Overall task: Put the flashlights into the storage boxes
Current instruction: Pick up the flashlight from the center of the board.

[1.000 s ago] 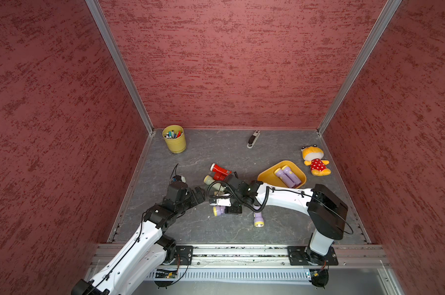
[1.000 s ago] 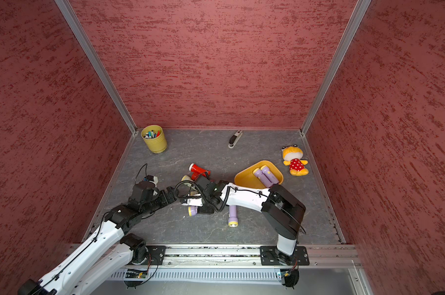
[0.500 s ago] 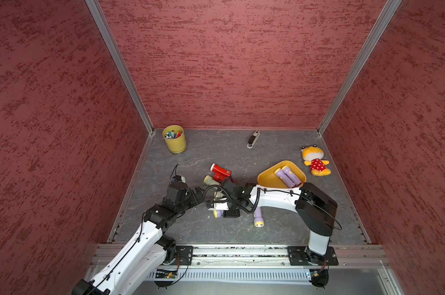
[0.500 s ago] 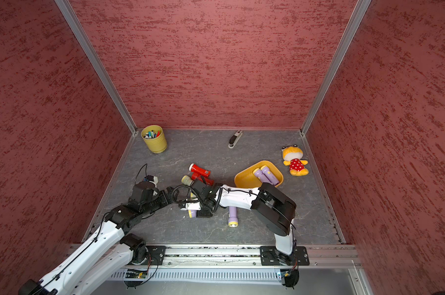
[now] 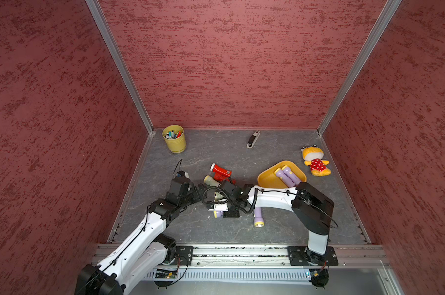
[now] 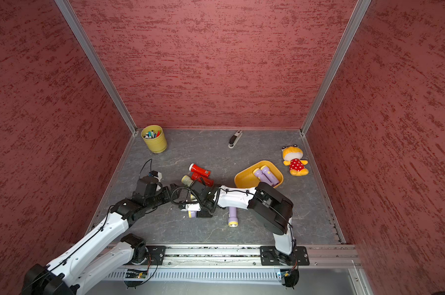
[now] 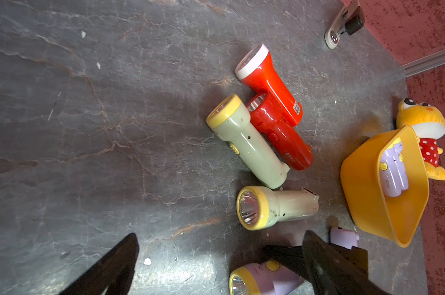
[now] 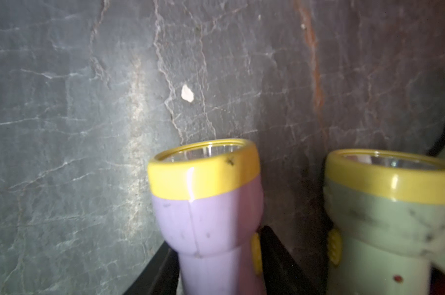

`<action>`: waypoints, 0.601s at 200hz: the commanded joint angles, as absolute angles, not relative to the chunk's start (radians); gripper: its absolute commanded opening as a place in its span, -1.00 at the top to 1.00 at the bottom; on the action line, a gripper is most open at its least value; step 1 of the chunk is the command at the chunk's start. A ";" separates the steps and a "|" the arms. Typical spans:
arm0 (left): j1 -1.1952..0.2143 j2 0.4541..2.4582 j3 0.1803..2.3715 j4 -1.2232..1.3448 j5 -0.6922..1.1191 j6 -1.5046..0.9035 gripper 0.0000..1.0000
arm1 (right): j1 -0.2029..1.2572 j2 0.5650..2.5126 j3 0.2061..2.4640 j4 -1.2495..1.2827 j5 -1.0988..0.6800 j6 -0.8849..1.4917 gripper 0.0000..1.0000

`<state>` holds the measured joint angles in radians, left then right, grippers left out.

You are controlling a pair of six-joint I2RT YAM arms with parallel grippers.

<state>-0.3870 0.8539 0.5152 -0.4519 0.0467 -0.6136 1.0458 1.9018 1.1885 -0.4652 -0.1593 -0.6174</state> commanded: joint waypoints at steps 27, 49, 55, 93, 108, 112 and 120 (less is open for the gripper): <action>-0.377 0.860 0.549 -0.428 0.053 -0.569 -0.99 | 1.057 1.902 1.201 -0.453 -0.121 -0.617 0.27; -0.377 0.857 0.549 -0.424 0.049 -0.568 -0.99 | 1.058 1.866 1.193 -0.433 -0.129 -0.611 0.39; -0.377 0.860 0.550 -0.423 0.050 -0.568 -0.99 | 1.058 1.854 1.188 -0.423 -0.131 -0.608 0.41; -0.377 0.868 0.556 -0.411 0.053 -0.562 -0.99 | 1.058 1.766 1.145 -0.353 -0.138 -0.592 0.47; -0.377 0.875 0.560 -0.402 0.059 -0.557 -0.99 | 1.057 1.736 1.132 -0.339 -0.137 -0.593 0.50; -0.377 0.878 0.562 -0.399 0.060 -0.556 -0.99 | 1.057 1.729 1.129 -0.337 -0.135 -0.594 0.51; -0.377 0.884 0.565 -0.396 0.063 -0.555 -0.99 | 1.057 1.718 1.122 -0.335 -0.133 -0.594 0.53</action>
